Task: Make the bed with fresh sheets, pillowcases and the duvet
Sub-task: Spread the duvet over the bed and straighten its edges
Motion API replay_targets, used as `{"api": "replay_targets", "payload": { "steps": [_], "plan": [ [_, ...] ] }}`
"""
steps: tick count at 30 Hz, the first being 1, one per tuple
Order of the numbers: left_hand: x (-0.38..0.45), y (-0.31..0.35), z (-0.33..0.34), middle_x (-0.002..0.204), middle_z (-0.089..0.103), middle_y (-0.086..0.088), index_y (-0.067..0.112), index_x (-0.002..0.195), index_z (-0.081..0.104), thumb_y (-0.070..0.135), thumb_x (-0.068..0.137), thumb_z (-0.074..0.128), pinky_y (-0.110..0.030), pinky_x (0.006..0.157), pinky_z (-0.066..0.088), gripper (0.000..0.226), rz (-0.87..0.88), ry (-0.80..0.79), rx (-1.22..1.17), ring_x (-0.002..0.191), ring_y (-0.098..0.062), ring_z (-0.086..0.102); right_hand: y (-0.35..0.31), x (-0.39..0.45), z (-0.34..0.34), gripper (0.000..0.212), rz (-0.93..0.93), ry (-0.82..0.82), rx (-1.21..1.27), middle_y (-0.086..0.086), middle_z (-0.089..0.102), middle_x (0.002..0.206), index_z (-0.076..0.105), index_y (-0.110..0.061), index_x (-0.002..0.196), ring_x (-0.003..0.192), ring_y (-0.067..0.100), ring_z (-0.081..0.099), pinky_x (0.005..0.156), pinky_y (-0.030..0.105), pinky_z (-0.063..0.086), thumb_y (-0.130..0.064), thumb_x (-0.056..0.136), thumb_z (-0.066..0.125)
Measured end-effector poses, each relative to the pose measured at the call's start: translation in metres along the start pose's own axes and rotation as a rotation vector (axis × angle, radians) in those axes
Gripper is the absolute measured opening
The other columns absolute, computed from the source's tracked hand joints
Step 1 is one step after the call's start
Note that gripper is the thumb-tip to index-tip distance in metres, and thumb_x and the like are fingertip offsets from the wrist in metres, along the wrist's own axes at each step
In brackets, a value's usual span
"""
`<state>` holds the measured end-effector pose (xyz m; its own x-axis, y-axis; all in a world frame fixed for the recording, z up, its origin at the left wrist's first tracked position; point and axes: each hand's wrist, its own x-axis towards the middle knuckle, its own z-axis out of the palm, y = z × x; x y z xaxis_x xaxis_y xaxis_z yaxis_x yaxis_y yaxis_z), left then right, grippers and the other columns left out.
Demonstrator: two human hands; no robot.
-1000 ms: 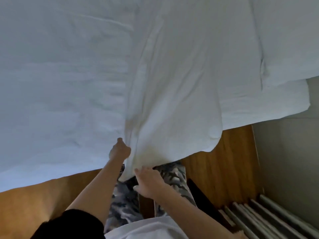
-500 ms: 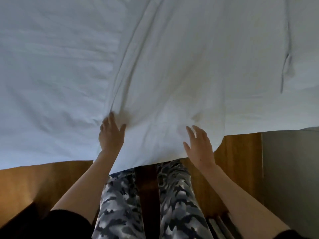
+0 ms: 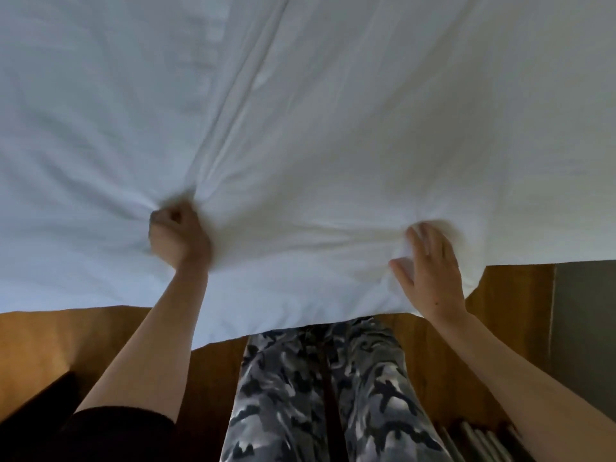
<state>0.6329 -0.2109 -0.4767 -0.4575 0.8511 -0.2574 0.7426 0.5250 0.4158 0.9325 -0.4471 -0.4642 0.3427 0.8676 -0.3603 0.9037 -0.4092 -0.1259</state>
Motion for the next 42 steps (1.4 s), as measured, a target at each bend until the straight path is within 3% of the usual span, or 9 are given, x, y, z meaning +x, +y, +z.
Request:
{"api": "replay_targets", "payload": {
  "steps": [7, 10, 14, 17, 21, 25, 30, 35, 42],
  "plan": [
    [-0.031, -0.003, -0.002, 0.115, 0.065, -0.017, 0.011, 0.13, 0.047, 0.053, 0.096, 0.038, -0.038, 0.083, 0.039, 0.055, 0.094, -0.143, 0.008, 0.105, -0.04, 0.057, -0.013, 0.013, 0.026, 0.094, -0.322, 0.066, -0.135, 0.023, 0.046, 0.137, 0.042, -0.003, 0.134, 0.129, 0.038, 0.041, 0.11, 0.052, 0.032, -0.075, 0.076, 0.049],
    [-0.046, -0.003, 0.002, 0.106, 0.066, -0.022, 0.004, 0.118, 0.052, 0.054, 0.095, 0.043, -0.039, 0.076, 0.039, 0.055, 0.202, -0.269, 0.085, 0.099, -0.042, 0.059, -0.041, 0.042, 0.029, 0.078, -0.371, 0.156, -0.122, 0.017, 0.062, 0.112, 0.056, -0.002, 0.115, 0.105, 0.033, 0.055, 0.095, 0.044, 0.044, -0.06, 0.064, 0.065],
    [-0.043, 0.003, -0.004, 0.098, 0.067, -0.02, 0.002, 0.1, 0.064, 0.045, 0.099, 0.041, -0.032, 0.071, 0.038, 0.049, 0.226, -0.332, -0.013, 0.094, -0.036, 0.06, -0.05, 0.065, 0.031, 0.021, -0.539, 0.295, -0.114, 0.008, 0.06, 0.059, 0.054, -0.007, 0.086, 0.05, 0.026, 0.06, 0.052, 0.031, 0.049, -0.016, 0.071, 0.066],
    [-0.042, -0.013, -0.023, 0.061, 0.051, 0.0, 0.016, 0.068, 0.049, 0.038, 0.1, 0.044, -0.022, 0.051, 0.035, 0.039, 0.252, -0.333, -0.146, 0.056, -0.018, 0.049, -0.055, 0.054, 0.022, 0.03, -0.581, 0.25, -0.025, 0.007, 0.055, 0.047, 0.067, -0.003, 0.082, 0.035, 0.026, 0.053, 0.037, 0.027, 0.043, -0.005, 0.054, 0.077],
    [-0.036, -0.039, -0.039, 0.057, 0.046, 0.001, 0.013, 0.072, 0.047, 0.039, 0.1, 0.044, -0.027, 0.048, 0.033, 0.038, 0.22, -0.346, -0.083, 0.051, -0.022, 0.046, -0.071, 0.021, 0.006, 0.028, -0.606, 0.182, 0.012, 0.006, 0.056, 0.048, 0.073, -0.007, 0.084, 0.037, 0.024, 0.053, 0.038, 0.025, 0.044, -0.011, 0.057, 0.067],
    [-0.03, -0.044, -0.025, 0.074, 0.055, -0.005, 0.007, 0.094, 0.051, 0.044, 0.1, 0.036, -0.035, 0.062, 0.042, 0.041, 0.199, -0.388, 0.103, 0.069, -0.028, 0.054, -0.093, 0.033, 0.01, 0.026, -0.407, -0.266, -0.123, 0.007, 0.068, 0.08, 0.061, -0.011, 0.101, 0.068, 0.027, 0.065, 0.057, 0.031, 0.047, -0.022, 0.079, 0.071],
    [-0.038, -0.043, -0.036, 0.09, 0.064, -0.015, 0.007, 0.116, 0.041, 0.043, 0.1, 0.036, -0.033, 0.062, 0.037, 0.039, 0.191, -0.435, 0.184, 0.071, -0.03, 0.055, -0.095, 0.032, -0.012, 0.04, -0.416, -0.418, -0.027, -0.001, 0.061, 0.1, 0.048, -0.018, 0.099, 0.091, 0.02, 0.058, 0.068, 0.029, 0.034, -0.055, 0.087, 0.054],
    [-0.022, 0.002, -0.028, 0.117, 0.06, -0.015, 0.01, 0.126, 0.039, 0.042, 0.094, 0.049, -0.043, 0.078, 0.044, 0.046, 0.194, -0.341, 0.136, 0.102, -0.037, 0.057, -0.085, 0.042, -0.019, 0.038, -0.454, -0.19, 0.039, -0.007, 0.057, 0.071, 0.05, -0.022, 0.076, 0.066, 0.015, 0.058, 0.059, 0.025, 0.04, -0.058, 0.087, 0.043],
    [0.028, 0.146, 0.034, 0.13, 0.053, -0.013, 0.009, 0.134, 0.038, 0.046, 0.088, 0.057, -0.046, 0.087, 0.044, 0.062, 0.315, -0.255, 0.133, 0.116, -0.035, 0.051, -0.073, 0.141, -0.056, 0.021, -0.178, 0.186, 0.265, 0.002, 0.062, 0.085, 0.057, -0.016, 0.094, 0.078, 0.024, 0.058, 0.068, 0.031, 0.049, -0.035, 0.089, 0.048]
  ]
}}
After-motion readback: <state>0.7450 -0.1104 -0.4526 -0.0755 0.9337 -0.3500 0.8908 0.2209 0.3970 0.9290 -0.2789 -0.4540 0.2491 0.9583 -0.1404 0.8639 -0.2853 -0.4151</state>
